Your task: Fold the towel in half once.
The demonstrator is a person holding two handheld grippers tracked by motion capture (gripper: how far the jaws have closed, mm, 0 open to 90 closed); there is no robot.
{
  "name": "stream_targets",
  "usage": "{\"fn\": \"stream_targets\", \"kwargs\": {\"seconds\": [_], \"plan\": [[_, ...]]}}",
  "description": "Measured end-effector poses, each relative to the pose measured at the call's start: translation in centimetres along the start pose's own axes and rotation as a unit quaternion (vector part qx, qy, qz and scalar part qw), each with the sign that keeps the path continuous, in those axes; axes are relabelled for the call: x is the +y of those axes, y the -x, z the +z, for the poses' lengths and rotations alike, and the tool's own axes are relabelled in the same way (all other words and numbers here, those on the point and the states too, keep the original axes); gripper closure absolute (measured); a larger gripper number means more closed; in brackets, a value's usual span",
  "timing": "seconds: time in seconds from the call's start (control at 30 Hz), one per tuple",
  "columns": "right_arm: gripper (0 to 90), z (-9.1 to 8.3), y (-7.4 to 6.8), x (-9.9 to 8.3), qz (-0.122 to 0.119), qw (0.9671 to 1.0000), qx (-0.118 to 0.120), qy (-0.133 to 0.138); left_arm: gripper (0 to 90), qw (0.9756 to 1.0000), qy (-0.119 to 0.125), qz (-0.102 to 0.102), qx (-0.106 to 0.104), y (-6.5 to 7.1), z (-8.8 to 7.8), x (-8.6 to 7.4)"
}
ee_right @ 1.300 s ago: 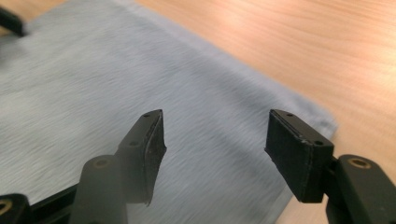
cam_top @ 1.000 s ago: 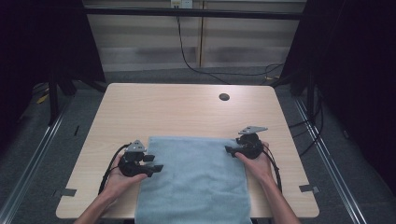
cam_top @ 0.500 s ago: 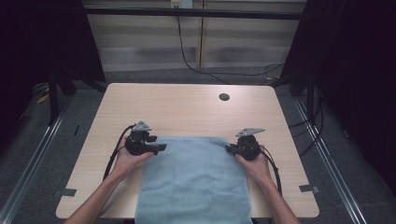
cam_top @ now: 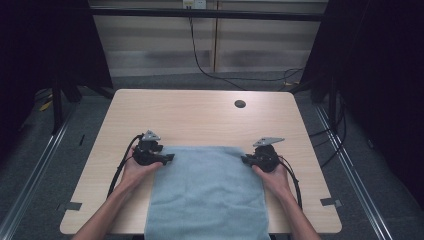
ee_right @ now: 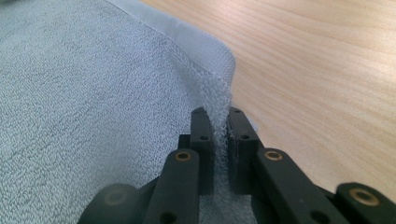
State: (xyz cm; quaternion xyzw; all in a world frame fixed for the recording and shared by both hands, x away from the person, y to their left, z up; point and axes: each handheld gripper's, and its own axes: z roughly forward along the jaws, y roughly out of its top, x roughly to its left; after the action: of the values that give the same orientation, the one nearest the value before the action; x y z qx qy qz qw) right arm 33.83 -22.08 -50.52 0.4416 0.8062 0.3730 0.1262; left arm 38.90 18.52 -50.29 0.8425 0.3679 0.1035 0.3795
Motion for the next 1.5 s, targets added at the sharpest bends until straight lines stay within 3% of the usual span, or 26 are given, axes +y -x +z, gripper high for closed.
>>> {"fn": "stream_targets", "kwargs": {"seconds": [0.2, 0.33, 0.37, 0.53, 0.63, 0.7, 0.83, 0.93, 1.13, 1.2, 1.33, 1.5], "plan": [[83.0, 0.0, 0.0, 0.0, -0.001, 1.0, 0.002, 0.002, 36.5, 0.9999, 0.011, -0.011, -0.005, -0.3, -0.4, -0.5], [83.0, 0.0, -0.1, 0.0, 0.002, 1.0, 0.001, 0.002, 35.7, 0.9991, 0.009, 0.041, 0.01, 0.7, -0.1, -0.8], [83.1, 0.0, -0.1, 0.0, 0.002, 1.0, 0.001, 0.002, 36.3, 0.9989, 0.006, 0.046, 0.012, 0.9, -0.1, -0.7], [83.3, 0.1, -0.3, 0.0, 0.004, 1.0, 0.005, 0.001, 60.4, 0.9979, 0.007, 0.063, -0.016, 1.5, -0.4, -0.8], [83.3, 0.1, -0.4, 0.0, 0.014, 0.9998, 0.016, 0.002, 72.2, 0.9979, 0.015, 0.054, -0.034, 1.6, -0.4, -1.1], [83.4, 0.1, -0.4, -0.1, 0.017, 0.9995, 0.025, 0.003, 79.2, 0.998, 0.017, 0.037, -0.048, 1.6, -0.4, -1.2], [84.0, 0.1, -0.5, 0.0, 0.023, 0.9989, 0.04, 0.009, 83.1, 0.9969, 0.016, 0.01, -0.077, 1.2, -0.4, -1.0], [84.2, -0.5, -0.7, 0.3, 0.026, 0.9981, 0.05, 0.024, 83.2, 0.9956, 0.028, 0.001, -0.09, 0.9, -0.9, -0.8], [84.4, -2.6, -0.6, 1.3, 0.038, 0.9953, 0.059, 0.067, 83.5, 0.9907, 0.072, 0.0, -0.115, 1.0, -3.1, 0.1], [84.4, -3.3, -0.6, 1.8, 0.039, 0.9941, 0.062, 0.08, 83.4, 0.9881, 0.09, -0.01, -0.125, 0.9, -3.7, 0.6], [84.4, -4.2, -0.9, 3.4, 0.033, 0.9918, 0.072, 0.101, 83.3, 0.9848, 0.115, -0.024, -0.128, 0.6, -4.7, 1.2], [84.5, -5.4, -1.2, 6.0, 0.021, 0.9897, 0.073, 0.121, 83.4, 0.986, 0.129, -0.022, -0.104, 0.2, -5.9, 2.8]]}}
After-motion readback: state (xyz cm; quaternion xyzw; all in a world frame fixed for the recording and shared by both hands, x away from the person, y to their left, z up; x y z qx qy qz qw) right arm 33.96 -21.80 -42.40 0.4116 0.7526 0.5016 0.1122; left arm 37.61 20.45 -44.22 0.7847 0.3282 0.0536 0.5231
